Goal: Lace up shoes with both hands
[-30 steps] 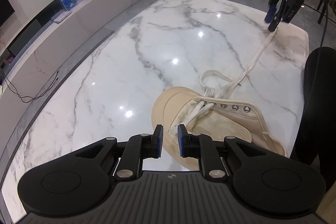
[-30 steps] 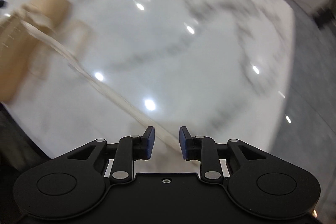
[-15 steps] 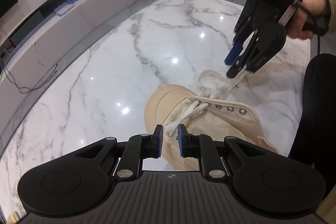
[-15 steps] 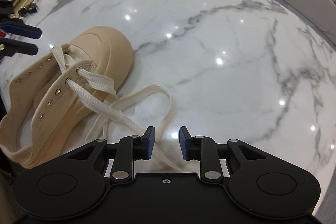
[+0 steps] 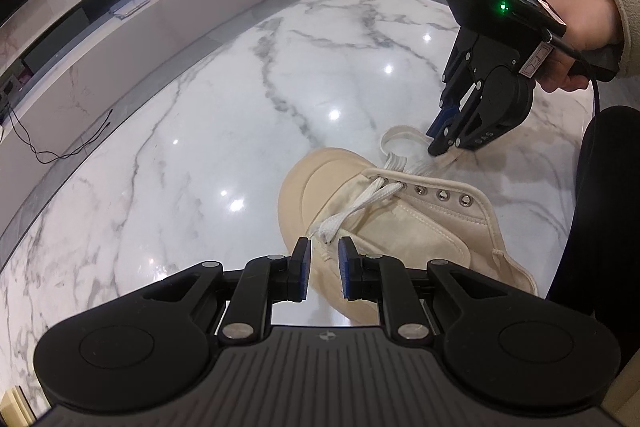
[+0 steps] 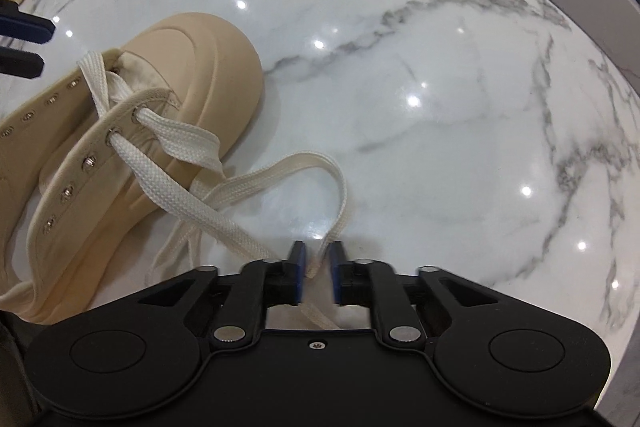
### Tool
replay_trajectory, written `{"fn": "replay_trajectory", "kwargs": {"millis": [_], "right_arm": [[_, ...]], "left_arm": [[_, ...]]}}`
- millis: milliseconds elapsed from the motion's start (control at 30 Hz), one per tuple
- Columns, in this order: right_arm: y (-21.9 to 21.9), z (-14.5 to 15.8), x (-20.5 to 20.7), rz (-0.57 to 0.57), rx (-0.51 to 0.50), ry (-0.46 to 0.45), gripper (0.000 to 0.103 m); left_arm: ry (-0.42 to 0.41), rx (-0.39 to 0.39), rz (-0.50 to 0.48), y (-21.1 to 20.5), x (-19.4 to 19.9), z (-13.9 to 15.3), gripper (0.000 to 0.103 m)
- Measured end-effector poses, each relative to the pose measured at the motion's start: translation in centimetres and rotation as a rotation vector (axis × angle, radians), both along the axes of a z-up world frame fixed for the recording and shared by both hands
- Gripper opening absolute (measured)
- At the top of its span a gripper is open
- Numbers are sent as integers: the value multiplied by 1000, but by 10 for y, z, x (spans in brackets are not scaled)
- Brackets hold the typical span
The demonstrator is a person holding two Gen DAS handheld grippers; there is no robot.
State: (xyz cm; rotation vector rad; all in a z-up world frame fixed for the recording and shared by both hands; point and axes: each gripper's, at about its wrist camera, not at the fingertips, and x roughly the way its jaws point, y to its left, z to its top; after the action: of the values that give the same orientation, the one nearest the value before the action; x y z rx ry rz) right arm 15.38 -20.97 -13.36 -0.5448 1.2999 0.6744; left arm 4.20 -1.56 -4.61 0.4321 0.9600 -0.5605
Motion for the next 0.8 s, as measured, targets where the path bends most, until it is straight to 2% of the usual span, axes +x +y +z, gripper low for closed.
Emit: {"fn": "replay_trajectory", "kwargs": {"millis": [200,400,800], "right_arm": [[1,35,1,29,-3,-88,3],[2,94,6,22,-14,-263,2],[-30,189,-10,8,-199,-480,1]], "left_arm": [[-4,-6,10,5,-1,0,14],[-24,-4,11,8,-5,6,14],[-111,38,-4,8,-39,38,14]]}}
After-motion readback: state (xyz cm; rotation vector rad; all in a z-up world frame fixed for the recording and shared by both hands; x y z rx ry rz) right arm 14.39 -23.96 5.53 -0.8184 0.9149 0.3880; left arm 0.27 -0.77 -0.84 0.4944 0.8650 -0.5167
